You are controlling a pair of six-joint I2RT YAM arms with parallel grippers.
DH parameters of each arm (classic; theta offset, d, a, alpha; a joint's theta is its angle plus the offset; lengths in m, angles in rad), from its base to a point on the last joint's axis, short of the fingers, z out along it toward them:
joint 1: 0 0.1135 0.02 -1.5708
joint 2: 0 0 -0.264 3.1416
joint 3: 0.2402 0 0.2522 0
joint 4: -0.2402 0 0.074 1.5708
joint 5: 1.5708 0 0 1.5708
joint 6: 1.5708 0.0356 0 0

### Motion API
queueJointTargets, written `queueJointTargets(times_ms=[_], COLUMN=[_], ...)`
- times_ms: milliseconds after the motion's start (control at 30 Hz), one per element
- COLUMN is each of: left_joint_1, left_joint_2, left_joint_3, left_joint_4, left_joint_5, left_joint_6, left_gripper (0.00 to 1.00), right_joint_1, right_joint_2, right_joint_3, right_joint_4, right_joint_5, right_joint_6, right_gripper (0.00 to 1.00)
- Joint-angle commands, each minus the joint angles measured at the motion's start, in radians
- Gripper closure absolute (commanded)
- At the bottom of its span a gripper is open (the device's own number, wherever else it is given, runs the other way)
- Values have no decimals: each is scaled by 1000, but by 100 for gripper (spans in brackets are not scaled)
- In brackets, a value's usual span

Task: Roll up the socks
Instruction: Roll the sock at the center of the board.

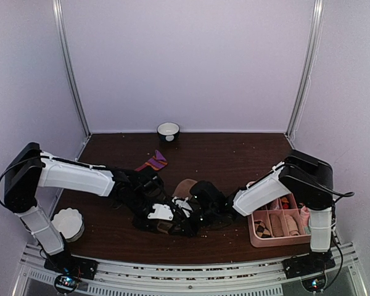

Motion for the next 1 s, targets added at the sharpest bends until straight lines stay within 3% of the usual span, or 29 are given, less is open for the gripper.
queueJointTargets(times_ms=[0, 167, 633, 733, 900, 933, 967], left_joint_1=[-25, -25, -44, -45, -46, -46, -46], left_joint_2=[-122, -141, -24, 4, 22, 25, 28], left_joint_3=[-69, -113, -49, -37, -23, -20, -14], left_joint_4=[136, 212, 138, 140, 133, 127, 119], left_joint_5=[39, 1, -15, -50, -63, -65, -68], left_joint_6=[-7, -33, -8, -16, -18, -19, -19], left_gripper=[46, 47, 55, 64, 94, 100, 100], right_joint_1=[5, -2, -14, -15, -20, -22, -26], right_joint_2=[52, 60, 60, 60, 58, 57, 53], right_joint_3=[-9, -32, -61, -65, -78, -80, -82], right_joint_4=[-51, 21, 73, 79, 112, 114, 115], right_joint_5=[14, -7, -27, -29, -27, -21, -13], right_joint_6=[56, 113, 163, 168, 192, 200, 207], right_gripper=[100, 100, 100, 100, 100, 98, 88])
